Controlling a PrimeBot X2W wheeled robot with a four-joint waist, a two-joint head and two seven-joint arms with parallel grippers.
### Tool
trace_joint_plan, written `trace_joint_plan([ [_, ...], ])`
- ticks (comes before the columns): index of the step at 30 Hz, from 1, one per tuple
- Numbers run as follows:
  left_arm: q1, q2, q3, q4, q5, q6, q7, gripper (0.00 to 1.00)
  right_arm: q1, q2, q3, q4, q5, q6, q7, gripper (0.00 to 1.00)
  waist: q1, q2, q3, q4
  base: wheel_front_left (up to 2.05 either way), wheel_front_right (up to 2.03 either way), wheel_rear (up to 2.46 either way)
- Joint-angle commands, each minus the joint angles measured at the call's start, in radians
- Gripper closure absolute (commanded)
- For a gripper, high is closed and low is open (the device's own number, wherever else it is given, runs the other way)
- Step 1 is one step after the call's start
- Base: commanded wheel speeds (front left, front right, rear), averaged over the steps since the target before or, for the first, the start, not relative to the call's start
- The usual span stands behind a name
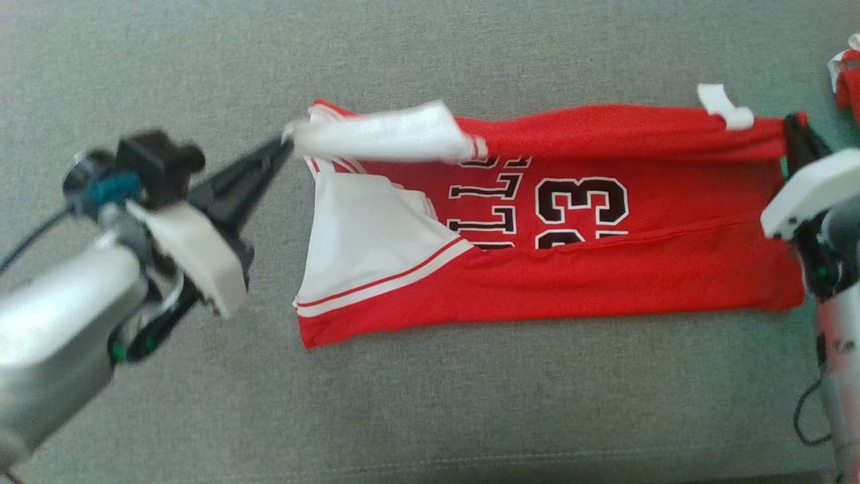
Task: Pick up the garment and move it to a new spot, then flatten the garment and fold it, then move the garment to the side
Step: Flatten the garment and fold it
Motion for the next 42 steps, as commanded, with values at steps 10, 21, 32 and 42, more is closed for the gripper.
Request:
trace_joint_plan([
  [10, 0.123, 0.092, 0.088, -0.178, -0.015, 0.104, -0.012, 1.0, 0.162, 0.042, -0.067, -0.241, -0.037, 0.007, 0.064, 1.0, 0.0, 0.0, 0.012, 0.008, 0.0, 0.0, 0.0],
  [21, 0.219, 0.061, 0.133, -0.176, -0.004, 0.112, -0.012, 0.03, 0.282, 0.092, -0.136, -0.421, -0.057, 0.007, 0.14, 0.0, 0.0, 0.0, 0.005, 0.002, 0.0, 0.0, 0.0],
  [32, 0.398, 0.012, 0.292, -0.218, 0.064, 0.221, -0.012, 0.0, 0.369, 0.138, -0.173, -0.487, -0.046, 0.007, 0.089, 0.0, 0.0, 0.0, -0.073, -0.003, 0.0, 0.0, 0.0],
  [42, 0.769, -0.196, 0.664, -0.231, 0.208, 0.339, -0.012, 0.0, 0.477, 0.174, -0.129, -0.444, -0.014, 0.007, -0.04, 0.0, 0.0, 0.0, -0.205, 0.006, 0.0, 0.0, 0.0],
])
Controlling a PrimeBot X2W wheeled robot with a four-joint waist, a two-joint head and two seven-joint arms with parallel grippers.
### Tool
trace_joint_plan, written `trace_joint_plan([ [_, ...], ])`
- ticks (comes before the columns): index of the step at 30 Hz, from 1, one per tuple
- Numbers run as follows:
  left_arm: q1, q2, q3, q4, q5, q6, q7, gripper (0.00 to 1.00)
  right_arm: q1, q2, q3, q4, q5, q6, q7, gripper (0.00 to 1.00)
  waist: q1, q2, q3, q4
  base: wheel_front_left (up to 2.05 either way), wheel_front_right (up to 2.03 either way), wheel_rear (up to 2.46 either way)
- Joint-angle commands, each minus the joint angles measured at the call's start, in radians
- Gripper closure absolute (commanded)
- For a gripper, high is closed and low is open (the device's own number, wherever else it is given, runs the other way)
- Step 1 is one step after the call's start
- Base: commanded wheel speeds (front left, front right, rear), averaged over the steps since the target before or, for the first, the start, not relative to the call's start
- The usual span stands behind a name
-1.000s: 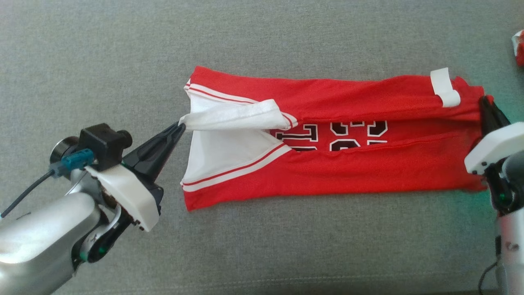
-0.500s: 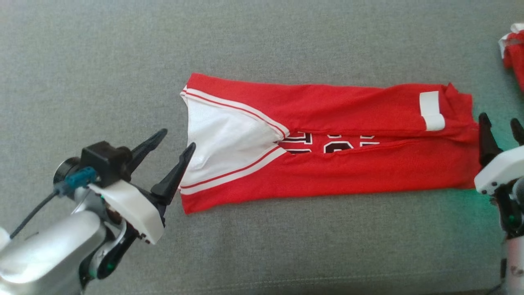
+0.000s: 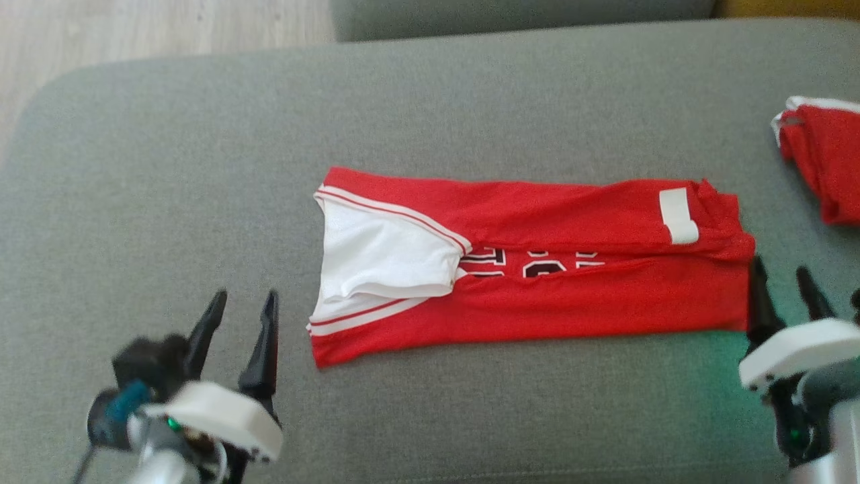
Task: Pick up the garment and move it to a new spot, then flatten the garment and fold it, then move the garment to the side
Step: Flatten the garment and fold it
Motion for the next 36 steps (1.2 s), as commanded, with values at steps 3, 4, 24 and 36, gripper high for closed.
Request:
trace_joint_plan([
  [3, 0.035, -0.027, 0.084, -0.001, 0.162, 0.014, -0.012, 0.0, 0.01, 0.0, 0.018, 0.006, 0.009, 0.007, -0.022, 0.0, 0.0001, -0.0001, -0.057, 0.016, 0.0, 0.0, 0.0],
  [4, 0.054, -0.054, 0.097, 0.0, 0.188, 0.017, -0.012, 0.0, 0.012, 0.001, 0.011, 0.016, 0.012, 0.007, -0.024, 0.0, 0.0001, -0.0001, -0.063, 0.02, 0.0, 0.0, 0.0],
  [24, 0.133, -0.296, 0.17, 0.042, 0.53, -0.133, -0.012, 0.0, -0.215, -0.074, -0.192, 0.344, -0.152, 0.007, 0.111, 0.0, 0.0001, -0.0001, -0.029, 0.134, 0.0, 0.0, 0.0],
  [36, 0.106, -0.351, 0.235, 0.07, 0.58, -0.217, -0.012, 0.0, -0.275, -0.059, -0.18, 0.445, -0.158, 0.007, 0.204, 0.2, 0.0001, -0.0001, 0.02, 0.13, 0.0, 0.0, 0.0],
])
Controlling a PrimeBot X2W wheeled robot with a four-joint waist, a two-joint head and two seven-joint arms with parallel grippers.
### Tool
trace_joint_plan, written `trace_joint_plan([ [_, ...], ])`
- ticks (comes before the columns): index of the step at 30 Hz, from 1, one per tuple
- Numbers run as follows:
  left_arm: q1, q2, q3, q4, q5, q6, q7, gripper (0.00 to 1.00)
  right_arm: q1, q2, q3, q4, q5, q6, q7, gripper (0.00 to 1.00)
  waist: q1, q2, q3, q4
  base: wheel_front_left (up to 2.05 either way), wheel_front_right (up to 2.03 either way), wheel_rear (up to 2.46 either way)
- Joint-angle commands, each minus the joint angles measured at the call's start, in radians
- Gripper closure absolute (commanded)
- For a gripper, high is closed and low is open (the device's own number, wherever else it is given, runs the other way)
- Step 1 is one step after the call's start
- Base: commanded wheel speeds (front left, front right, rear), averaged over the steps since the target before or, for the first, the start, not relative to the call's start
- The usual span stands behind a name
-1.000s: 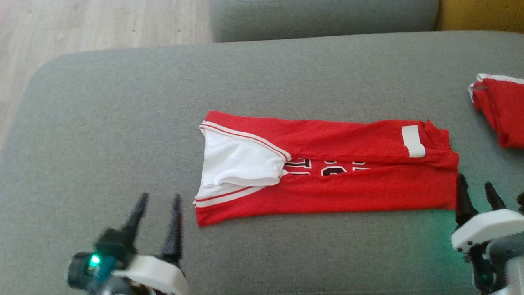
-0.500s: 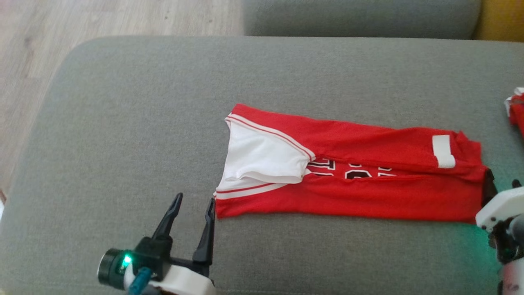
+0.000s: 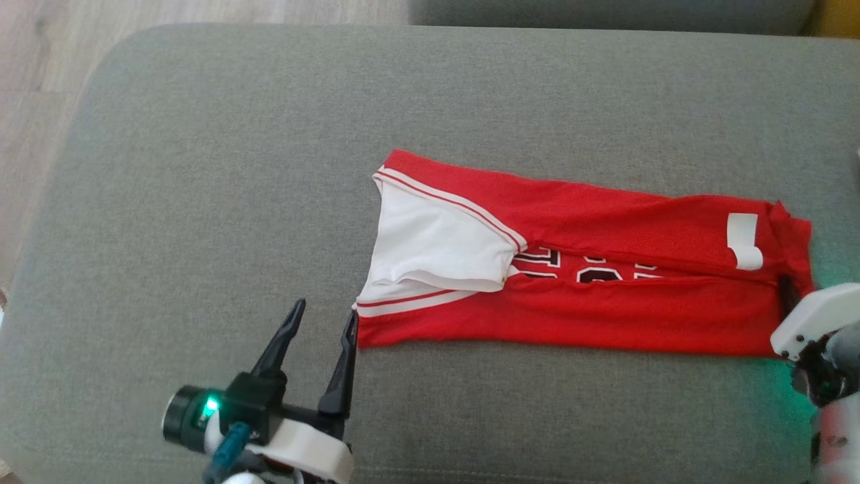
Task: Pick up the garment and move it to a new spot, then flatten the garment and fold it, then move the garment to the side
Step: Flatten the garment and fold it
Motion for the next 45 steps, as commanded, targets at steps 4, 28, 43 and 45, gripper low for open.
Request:
trace_joint_plan([
  [4, -0.046, -0.012, 0.067, -0.025, 0.016, -0.024, -0.012, 0.0, -0.024, -0.006, 0.054, 0.008, 0.042, 0.007, 0.04, 1.0, 0.0001, 0.0, 0.005, -0.011, 0.0, 0.0, 0.0],
  [28, -0.017, -0.068, 0.174, -0.021, 0.063, -0.098, -0.012, 0.0, 0.022, -0.05, 0.104, -0.415, 0.072, 0.007, 0.07, 1.0, 0.0001, 0.0, -0.014, -0.137, 0.0, 0.0, 0.0],
  [43, 0.001, -0.109, 0.184, 0.003, 0.06, -0.144, -0.012, 0.0, 0.111, 0.089, 0.33, -0.677, 0.334, 0.007, 0.158, 1.0, 0.0001, 0.0, -0.085, -0.006, 0.0, 0.0, 0.0],
  [45, 0.007, -0.111, 0.181, 0.009, 0.065, -0.148, -0.012, 0.0, 0.108, 0.09, 0.376, -0.661, 0.367, 0.007, 0.15, 1.0, 0.0001, 0.0, -0.088, 0.023, 0.0, 0.0, 0.0],
])
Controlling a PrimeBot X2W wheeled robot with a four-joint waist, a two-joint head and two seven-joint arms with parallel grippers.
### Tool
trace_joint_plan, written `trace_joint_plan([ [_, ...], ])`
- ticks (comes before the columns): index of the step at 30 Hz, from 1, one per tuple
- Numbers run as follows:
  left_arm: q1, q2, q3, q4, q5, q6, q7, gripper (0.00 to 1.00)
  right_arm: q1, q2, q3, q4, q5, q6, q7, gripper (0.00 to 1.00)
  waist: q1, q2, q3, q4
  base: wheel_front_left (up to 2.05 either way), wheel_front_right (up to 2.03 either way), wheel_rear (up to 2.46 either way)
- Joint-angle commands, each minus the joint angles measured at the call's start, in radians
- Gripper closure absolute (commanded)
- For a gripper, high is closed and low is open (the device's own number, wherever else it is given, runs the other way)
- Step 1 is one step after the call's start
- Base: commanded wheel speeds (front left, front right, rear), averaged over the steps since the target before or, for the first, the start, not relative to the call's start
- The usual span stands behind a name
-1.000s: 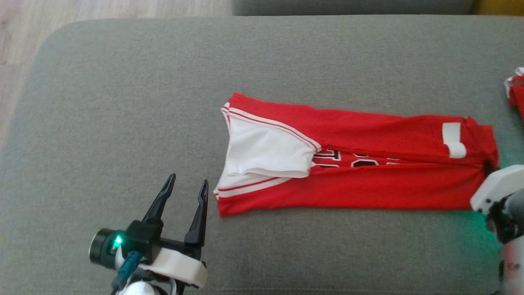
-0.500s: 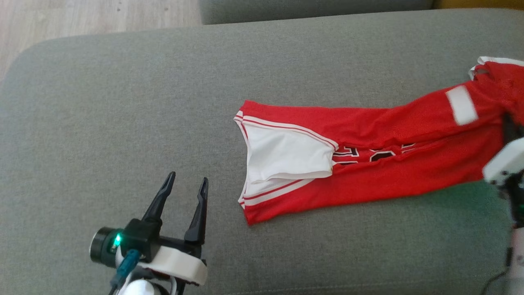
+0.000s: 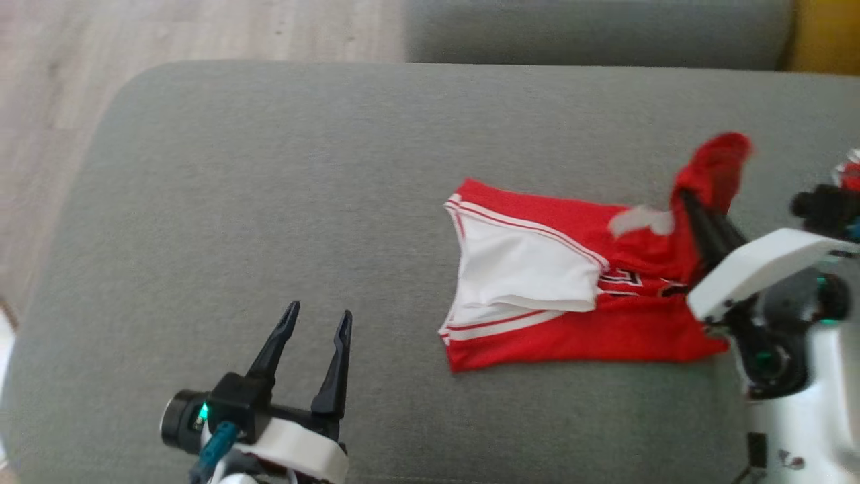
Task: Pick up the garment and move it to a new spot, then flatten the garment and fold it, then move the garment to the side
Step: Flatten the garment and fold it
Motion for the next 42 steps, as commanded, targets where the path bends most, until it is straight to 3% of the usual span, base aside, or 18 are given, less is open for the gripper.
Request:
trace_joint_plan([
  [1, -0.018, -0.004, 0.032, -0.023, 0.007, -0.002, -0.012, 0.0, -0.034, 0.002, 0.051, -0.023, 0.035, 0.007, -0.014, 1.0, 0.0, 0.0, -0.01, 0.046, 0.0, 0.0, 0.0],
  [8, -0.014, -0.015, 0.022, -0.011, 0.011, -0.015, -0.012, 0.0, -0.066, 0.002, 0.178, 0.072, 0.119, 0.007, -0.052, 1.0, 0.0, 0.0, -0.011, 0.128, 0.0, 0.0, 0.0],
  [17, -0.018, -0.027, 0.014, -0.002, 0.014, -0.026, -0.012, 0.0, -0.114, 0.002, 0.312, 0.221, 0.197, 0.007, -0.122, 1.0, 0.0, 0.0, -0.002, 0.174, 0.0, 0.0, 0.0],
  [18, -0.019, -0.028, 0.014, -0.001, 0.015, -0.026, -0.012, 0.0, -0.121, 0.002, 0.322, 0.239, 0.211, 0.007, -0.13, 0.67, 0.0, 0.0, 0.001, 0.175, 0.0, 0.0, 0.0],
  [19, -0.019, -0.028, 0.014, -0.001, 0.015, -0.026, -0.012, 0.0, -0.121, 0.002, 0.322, 0.239, 0.211, 0.007, -0.13, 0.67, 0.0, 0.0, 0.001, 0.175, 0.0, 0.0, 0.0],
  [20, -0.02, -0.028, 0.015, -0.001, 0.015, -0.026, -0.012, 0.0, -0.129, 0.002, 0.331, 0.253, 0.229, 0.007, -0.14, 0.0, 0.0, 0.0, 0.004, 0.176, 0.0, 0.0, 0.0],
  [26, -0.019, -0.032, 0.032, -0.001, 0.02, -0.016, -0.012, 0.0, -0.155, 0.002, 0.355, 0.26, 0.321, 0.007, -0.212, 0.0, 0.0, 0.0, 0.007, 0.149, 0.0, 0.0, 0.0],
  [36, -0.004, -0.035, 0.099, -0.018, -0.004, 0.002, -0.012, 0.0, -0.047, -0.035, 0.244, 0.199, 0.169, 0.007, -0.351, 0.0, 0.0, 0.0, -0.036, 0.018, 0.0, 0.0, 0.0],
  [42, 0.017, -0.036, 0.14, -0.024, -0.023, 0.006, -0.012, 0.0, 0.049, -0.08, 0.236, 0.187, 0.077, 0.007, -0.477, 0.0, 0.0, 0.0, -0.075, -0.054, 0.0, 0.0, 0.0],
])
